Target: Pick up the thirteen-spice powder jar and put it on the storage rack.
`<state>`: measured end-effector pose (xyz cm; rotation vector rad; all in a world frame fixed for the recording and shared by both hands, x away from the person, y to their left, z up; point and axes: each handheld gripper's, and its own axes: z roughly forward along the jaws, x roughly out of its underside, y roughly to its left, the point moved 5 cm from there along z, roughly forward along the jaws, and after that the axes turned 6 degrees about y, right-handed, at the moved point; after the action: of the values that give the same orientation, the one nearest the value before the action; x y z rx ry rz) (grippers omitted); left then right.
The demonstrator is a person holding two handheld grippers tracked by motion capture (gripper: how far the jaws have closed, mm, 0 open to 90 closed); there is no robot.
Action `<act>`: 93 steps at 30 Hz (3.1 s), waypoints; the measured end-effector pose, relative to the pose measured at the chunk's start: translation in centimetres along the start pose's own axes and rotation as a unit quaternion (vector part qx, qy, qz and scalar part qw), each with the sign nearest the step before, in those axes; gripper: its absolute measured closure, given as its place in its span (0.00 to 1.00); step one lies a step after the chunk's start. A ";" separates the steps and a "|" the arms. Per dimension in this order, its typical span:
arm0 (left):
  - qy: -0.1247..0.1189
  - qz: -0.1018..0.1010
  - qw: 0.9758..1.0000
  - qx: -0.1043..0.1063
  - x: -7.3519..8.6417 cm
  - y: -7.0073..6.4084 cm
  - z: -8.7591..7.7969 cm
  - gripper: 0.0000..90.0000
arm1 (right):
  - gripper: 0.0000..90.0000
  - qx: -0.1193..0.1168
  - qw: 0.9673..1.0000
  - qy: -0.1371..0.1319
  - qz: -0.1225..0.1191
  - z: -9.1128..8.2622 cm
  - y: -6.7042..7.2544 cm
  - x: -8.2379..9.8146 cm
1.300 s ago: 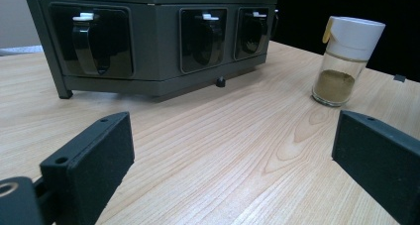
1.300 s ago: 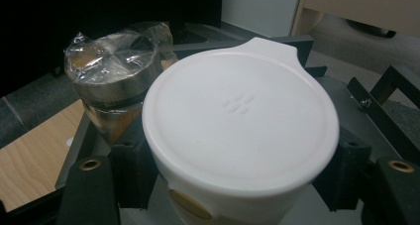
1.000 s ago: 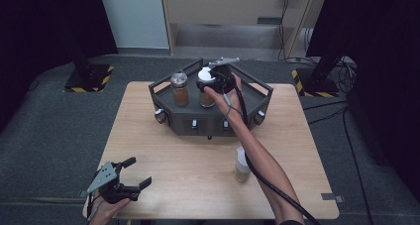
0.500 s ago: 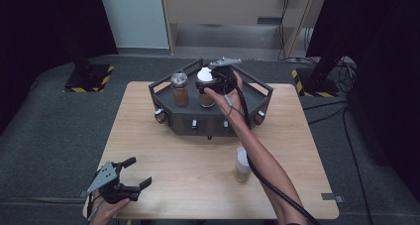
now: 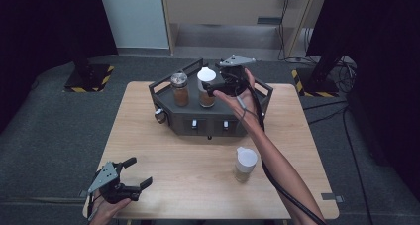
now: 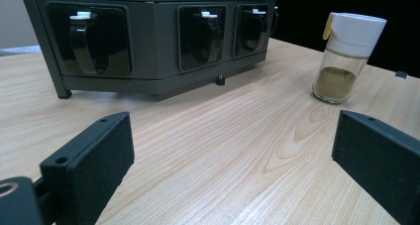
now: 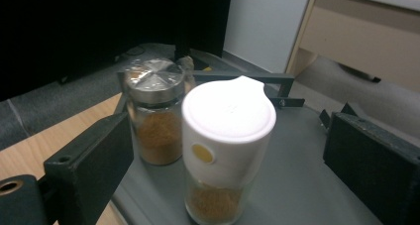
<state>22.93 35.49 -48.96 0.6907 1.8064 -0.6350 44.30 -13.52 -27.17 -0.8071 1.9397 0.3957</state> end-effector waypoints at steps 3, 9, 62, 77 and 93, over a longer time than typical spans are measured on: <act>0.000 -0.001 1.000 0.000 0.0 0.0 0.0 0.02 | 0.06 -0.009 1.000 -0.002 -0.012 -1.3 0.2 0.0; 0.000 -0.001 1.000 0.000 0.0 0.0 0.0 0.02 | 0.06 -0.023 0.999 -0.008 -0.022 -3.8 0.2 0.4; 0.003 0.003 1.000 -0.001 -0.1 -0.2 0.1 0.02 | 0.05 0.001 0.997 -0.061 0.036 -20.0 0.7 20.1; 0.005 0.005 1.000 0.000 -0.1 -0.2 0.1 0.02 | 0.05 0.010 0.995 -0.067 0.073 -20.5 1.9 25.5; 0.004 0.005 1.000 0.001 -0.1 -0.2 0.1 0.02 | 0.05 0.006 0.995 -0.055 0.086 -19.5 1.8 28.5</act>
<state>22.94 35.28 -48.86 0.7051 1.8094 -0.6287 21.17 -34.06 -42.72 -0.5999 1.9117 0.5202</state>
